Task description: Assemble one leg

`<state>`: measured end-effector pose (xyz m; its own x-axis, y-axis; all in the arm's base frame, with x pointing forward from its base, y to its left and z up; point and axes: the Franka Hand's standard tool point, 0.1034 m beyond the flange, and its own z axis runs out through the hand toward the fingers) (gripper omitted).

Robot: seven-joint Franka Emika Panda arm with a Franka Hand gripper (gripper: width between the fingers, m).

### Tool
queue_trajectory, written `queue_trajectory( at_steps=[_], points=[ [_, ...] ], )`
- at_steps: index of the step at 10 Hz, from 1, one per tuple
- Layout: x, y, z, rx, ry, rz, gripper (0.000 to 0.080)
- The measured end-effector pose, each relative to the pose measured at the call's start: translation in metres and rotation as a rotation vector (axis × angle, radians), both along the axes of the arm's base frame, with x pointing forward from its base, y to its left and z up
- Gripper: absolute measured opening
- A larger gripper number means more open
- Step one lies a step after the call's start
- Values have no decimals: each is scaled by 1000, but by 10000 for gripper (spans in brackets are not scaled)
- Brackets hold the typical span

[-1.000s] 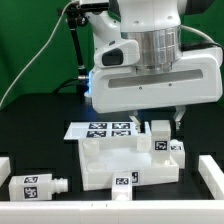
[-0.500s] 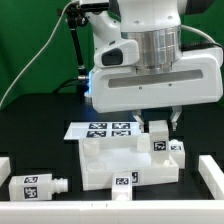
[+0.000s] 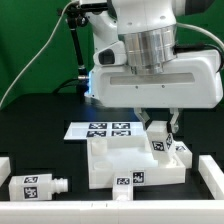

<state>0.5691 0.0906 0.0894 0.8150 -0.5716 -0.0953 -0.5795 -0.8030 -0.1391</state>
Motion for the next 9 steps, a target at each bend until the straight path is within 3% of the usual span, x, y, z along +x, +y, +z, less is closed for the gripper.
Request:
queue_trajectory(
  at_steps=[2,9],
  points=[
    [-3,1,0,23,-10,-258,282],
    [-7,40,0,119,111,-887,282]
  ],
)
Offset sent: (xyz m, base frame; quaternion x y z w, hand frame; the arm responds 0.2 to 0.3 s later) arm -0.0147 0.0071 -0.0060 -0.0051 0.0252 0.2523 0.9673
